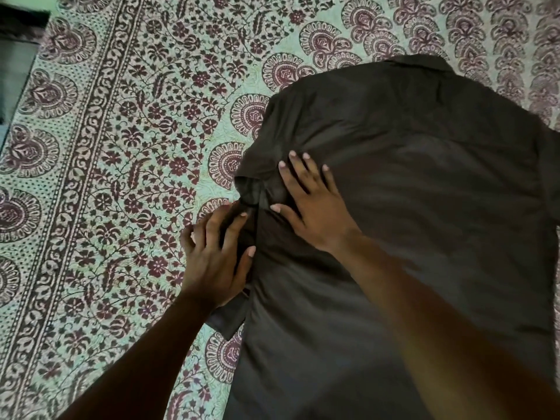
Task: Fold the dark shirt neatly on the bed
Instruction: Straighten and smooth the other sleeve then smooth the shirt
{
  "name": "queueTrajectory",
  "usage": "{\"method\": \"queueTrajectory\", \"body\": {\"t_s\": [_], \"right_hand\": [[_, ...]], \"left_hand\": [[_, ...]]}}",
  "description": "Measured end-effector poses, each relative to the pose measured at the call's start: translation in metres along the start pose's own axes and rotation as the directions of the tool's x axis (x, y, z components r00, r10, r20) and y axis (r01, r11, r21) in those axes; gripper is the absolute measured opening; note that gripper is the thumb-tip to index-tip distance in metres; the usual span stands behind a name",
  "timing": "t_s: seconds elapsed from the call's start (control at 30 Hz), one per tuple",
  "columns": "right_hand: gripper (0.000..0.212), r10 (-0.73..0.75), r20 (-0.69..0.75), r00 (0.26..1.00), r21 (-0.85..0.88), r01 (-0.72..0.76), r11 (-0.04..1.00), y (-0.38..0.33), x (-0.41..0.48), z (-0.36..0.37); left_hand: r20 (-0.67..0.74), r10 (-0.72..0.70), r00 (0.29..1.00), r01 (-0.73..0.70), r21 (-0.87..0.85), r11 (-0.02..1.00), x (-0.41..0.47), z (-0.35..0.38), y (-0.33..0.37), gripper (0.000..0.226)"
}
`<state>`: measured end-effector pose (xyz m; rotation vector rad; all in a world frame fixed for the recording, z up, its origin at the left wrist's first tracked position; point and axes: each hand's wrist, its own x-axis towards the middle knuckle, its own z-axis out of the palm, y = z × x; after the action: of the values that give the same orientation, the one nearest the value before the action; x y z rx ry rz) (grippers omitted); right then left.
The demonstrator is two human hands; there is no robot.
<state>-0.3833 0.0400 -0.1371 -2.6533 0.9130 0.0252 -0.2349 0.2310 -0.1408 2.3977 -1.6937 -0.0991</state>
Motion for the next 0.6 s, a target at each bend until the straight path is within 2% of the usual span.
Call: {"method": "queueTrajectory", "body": {"t_s": [0.17, 0.3, 0.43, 0.5, 0.6], "right_hand": [[0.061, 0.249, -0.181, 0.951, 0.284, -0.192, 0.939, -0.020, -0.044, 0.008], [0.045, 0.270, -0.252, 0.929, 0.298, -0.191, 0.935, -0.042, -0.070, 0.016], [0.035, 0.279, -0.340, 0.898, 0.281, -0.186, 0.941, -0.068, -0.076, 0.014], [0.030, 0.300, -0.344, 0.890, 0.331, -0.184, 0.926, -0.089, -0.072, 0.011], [0.023, 0.334, -0.239, 0.912, 0.446, -0.203, 0.872, -0.126, -0.056, 0.010]], "left_hand": [[0.007, -0.183, 0.983, 0.182, -0.168, 0.969, 0.001, -0.006, 0.003, 0.052], [0.087, -0.326, 0.941, 0.334, -0.389, 0.859, 0.017, -0.015, -0.003, 0.038], [0.087, -0.375, 0.923, 0.374, -0.433, 0.820, 0.031, -0.043, -0.020, 0.021], [0.030, -0.418, 0.908, 0.385, -0.454, 0.803, 0.037, -0.063, -0.038, 0.020], [0.001, -0.463, 0.886, 0.408, -0.476, 0.779, 0.052, -0.090, -0.077, 0.018]]}}
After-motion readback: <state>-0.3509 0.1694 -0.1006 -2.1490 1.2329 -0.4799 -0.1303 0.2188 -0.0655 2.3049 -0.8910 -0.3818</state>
